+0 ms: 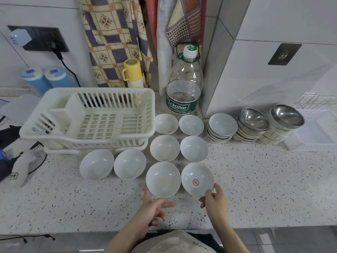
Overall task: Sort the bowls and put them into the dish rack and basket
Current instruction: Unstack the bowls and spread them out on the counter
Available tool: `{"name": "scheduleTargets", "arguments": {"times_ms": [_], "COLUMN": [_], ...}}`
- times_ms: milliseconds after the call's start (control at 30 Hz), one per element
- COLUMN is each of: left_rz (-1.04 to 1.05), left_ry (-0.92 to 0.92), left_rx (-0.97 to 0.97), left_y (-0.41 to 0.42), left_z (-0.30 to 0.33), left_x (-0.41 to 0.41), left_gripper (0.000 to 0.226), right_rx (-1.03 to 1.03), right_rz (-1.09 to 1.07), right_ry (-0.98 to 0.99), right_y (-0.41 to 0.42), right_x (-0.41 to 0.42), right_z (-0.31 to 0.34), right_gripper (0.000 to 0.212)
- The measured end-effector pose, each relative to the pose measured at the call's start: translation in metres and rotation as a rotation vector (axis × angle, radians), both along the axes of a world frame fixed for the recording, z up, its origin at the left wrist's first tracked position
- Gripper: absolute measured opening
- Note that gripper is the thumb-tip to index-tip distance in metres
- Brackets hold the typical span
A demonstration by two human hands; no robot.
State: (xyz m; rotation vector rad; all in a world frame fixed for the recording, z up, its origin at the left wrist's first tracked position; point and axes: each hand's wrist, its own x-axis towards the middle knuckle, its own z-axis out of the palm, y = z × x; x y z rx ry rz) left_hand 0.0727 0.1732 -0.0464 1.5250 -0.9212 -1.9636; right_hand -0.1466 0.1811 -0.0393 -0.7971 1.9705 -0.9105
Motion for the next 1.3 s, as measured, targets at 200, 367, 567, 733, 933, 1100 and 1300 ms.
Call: {"name": "scheduleTargets", "arguments": {"times_ms": [200,367,567,733,933,1100,1300], "left_rz": [-0.016,-0.024,-0.029,-0.053,-0.072,-0.056,0.075], "left_ry": [-0.013,-0.025,-0.001,-0.002,0.01,-0.023,-0.143], "left_rx": [-0.01,0.009,0.028,0.027,0.035,0.053,0.029], "left_y": [0.0,-0.001,-0.002,-0.001,-0.003,-0.002,-0.003], "left_z": [-0.005,-0.01,-0.009,-0.006,0.003,0.009,0.017], "left_x": [0.003,0.007,0.008,0.011,0.014,0.016,0.018], "left_gripper": [0.071,0.075,0.076,0.075,0.072,0.072,0.08], "right_rx": [0.007,0.013,0.014,0.019,0.058,0.068,0.127], "right_rz": [0.002,0.007,0.008,0.006,0.008,0.016,0.013], "right_ry": [-0.005,-0.029,-0.046,-0.063,-0.08,-0.079,-0.043], "right_y": [0.0,0.0,-0.001,-0.001,-0.003,-0.004,-0.004], "right_x": [-0.001,-0.002,-0.002,-0.002,-0.004,-0.003,-0.008], "right_z": [0.0,0.001,0.0,0.0,0.001,0.004,0.013], "right_gripper": [0.039,0.041,0.041,0.039,0.041,0.041,0.039]}}
